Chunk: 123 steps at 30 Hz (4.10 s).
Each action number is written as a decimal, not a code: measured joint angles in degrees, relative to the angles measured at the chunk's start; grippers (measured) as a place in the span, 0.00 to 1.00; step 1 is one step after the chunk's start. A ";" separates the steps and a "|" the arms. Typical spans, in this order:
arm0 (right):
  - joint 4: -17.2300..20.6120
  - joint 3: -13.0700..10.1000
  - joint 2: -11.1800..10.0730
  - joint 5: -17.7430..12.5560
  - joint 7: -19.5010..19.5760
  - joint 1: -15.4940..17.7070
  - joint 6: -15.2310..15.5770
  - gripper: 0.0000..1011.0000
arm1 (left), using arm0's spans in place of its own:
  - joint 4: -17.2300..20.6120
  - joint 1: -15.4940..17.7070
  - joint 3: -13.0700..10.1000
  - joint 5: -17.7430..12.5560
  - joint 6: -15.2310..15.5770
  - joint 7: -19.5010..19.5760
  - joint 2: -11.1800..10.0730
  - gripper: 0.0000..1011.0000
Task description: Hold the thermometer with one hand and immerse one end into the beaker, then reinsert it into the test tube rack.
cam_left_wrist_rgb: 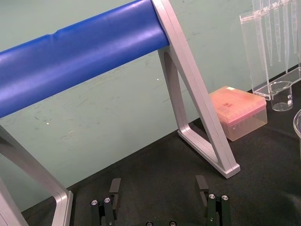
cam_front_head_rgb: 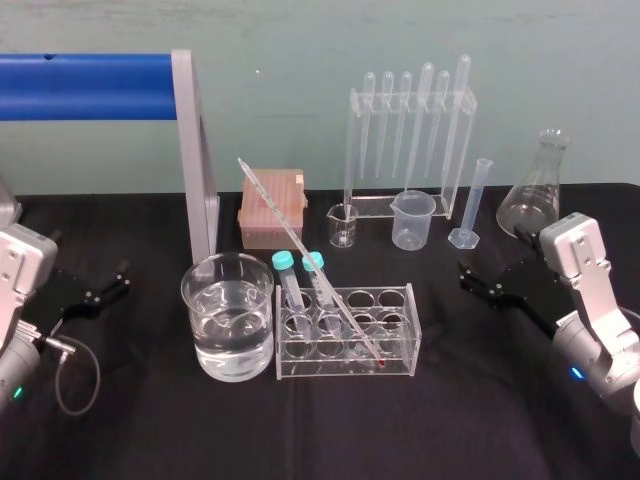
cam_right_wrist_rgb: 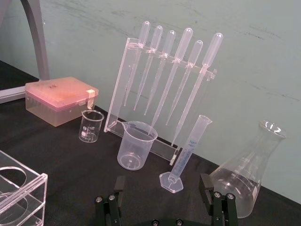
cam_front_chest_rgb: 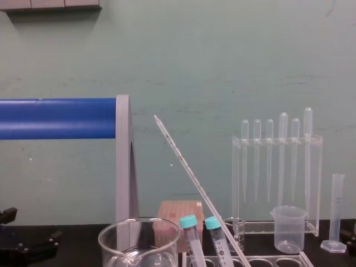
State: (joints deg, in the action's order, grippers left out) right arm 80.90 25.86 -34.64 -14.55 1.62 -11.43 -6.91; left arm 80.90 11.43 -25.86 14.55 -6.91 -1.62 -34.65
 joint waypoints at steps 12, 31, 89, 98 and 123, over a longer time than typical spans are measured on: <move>0.00 0.00 0.00 0.00 0.00 0.00 0.00 0.99 | 0.00 0.00 0.00 0.00 0.00 0.00 0.00 1.00; 0.00 0.00 0.00 0.00 0.00 0.00 0.00 0.99 | 0.00 0.00 0.00 0.00 0.00 0.00 0.00 1.00; 8.64 5.93 0.69 -21.54 -39.39 -14.08 16.05 0.99 | 0.00 0.00 0.00 0.00 0.00 0.00 0.00 1.00; 2.05 9.64 5.30 -18.35 -39.78 -19.90 15.47 0.99 | 0.00 0.00 0.00 0.00 0.00 0.00 0.00 1.00; -2.01 11.73 8.46 -15.37 -38.61 -22.69 16.07 0.91 | 0.00 0.00 0.00 0.00 0.00 0.00 0.00 1.00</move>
State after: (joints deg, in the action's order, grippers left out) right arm 78.89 37.59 -26.18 -29.92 -36.99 -34.12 9.16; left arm 80.90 11.43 -25.86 14.55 -6.91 -1.62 -34.65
